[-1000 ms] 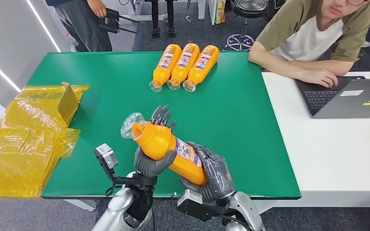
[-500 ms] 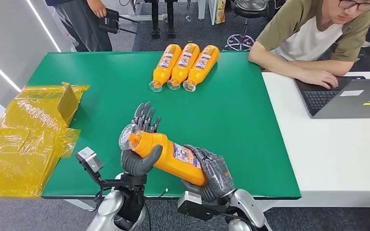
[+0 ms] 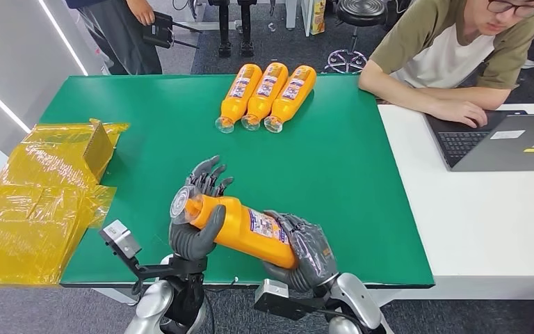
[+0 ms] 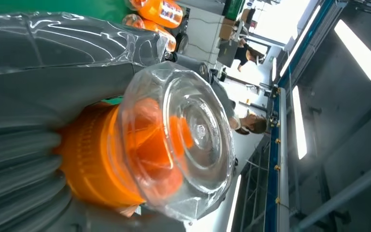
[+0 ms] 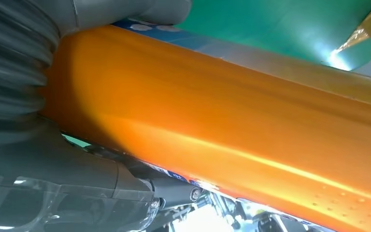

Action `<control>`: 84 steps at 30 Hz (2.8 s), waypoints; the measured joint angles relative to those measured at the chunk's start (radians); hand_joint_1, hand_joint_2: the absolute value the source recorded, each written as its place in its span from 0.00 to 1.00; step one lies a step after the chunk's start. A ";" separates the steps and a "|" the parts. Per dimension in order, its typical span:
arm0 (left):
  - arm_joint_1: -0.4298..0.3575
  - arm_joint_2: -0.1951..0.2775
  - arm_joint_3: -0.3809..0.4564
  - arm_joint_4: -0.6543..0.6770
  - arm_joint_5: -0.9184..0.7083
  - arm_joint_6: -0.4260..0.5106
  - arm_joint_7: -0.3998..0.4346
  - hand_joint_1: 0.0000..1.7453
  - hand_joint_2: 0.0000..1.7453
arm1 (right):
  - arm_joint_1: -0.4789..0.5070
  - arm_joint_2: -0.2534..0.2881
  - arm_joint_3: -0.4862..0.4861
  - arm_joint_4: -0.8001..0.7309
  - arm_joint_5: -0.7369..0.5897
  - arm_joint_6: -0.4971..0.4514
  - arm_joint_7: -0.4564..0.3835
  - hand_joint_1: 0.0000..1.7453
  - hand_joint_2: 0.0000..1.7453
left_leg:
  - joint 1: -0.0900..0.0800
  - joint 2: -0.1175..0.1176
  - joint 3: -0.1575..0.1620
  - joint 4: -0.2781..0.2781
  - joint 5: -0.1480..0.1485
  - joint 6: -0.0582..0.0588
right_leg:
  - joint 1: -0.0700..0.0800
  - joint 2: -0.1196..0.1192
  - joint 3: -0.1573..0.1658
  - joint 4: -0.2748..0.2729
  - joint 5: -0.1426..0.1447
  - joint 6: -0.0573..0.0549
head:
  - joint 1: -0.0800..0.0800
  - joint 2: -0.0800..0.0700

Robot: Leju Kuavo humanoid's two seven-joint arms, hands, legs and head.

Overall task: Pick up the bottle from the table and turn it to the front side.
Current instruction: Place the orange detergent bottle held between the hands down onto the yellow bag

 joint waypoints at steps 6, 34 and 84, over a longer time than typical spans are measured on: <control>-0.001 -0.001 0.000 0.000 0.002 -0.014 -0.004 1.00 1.00 | -0.003 0.000 -0.006 -0.001 0.022 -0.027 0.002 0.34 1.00 | 0.000 0.000 0.000 0.000 0.000 0.000 | 0.000 0.000 0.000 0.000 0.000 0.000 | 0.000 0.000; -0.035 0.017 0.002 -0.018 -0.242 0.197 0.028 1.00 1.00 | 0.021 0.038 -0.007 -0.042 -0.180 -0.200 -0.087 0.00 1.00 | 0.000 0.000 0.000 0.000 0.000 0.000 | 0.000 0.000 0.000 0.000 0.000 0.000 | 0.000 0.000; -0.423 0.571 0.063 0.672 -1.560 0.344 0.150 0.81 1.00 | 0.121 0.069 -0.014 -0.157 -0.530 -0.396 -0.290 0.00 1.00 | 0.001 0.007 0.000 -0.001 0.002 -0.007 | 0.001 0.007 -0.004 0.003 0.003 -0.006 | 0.000 0.000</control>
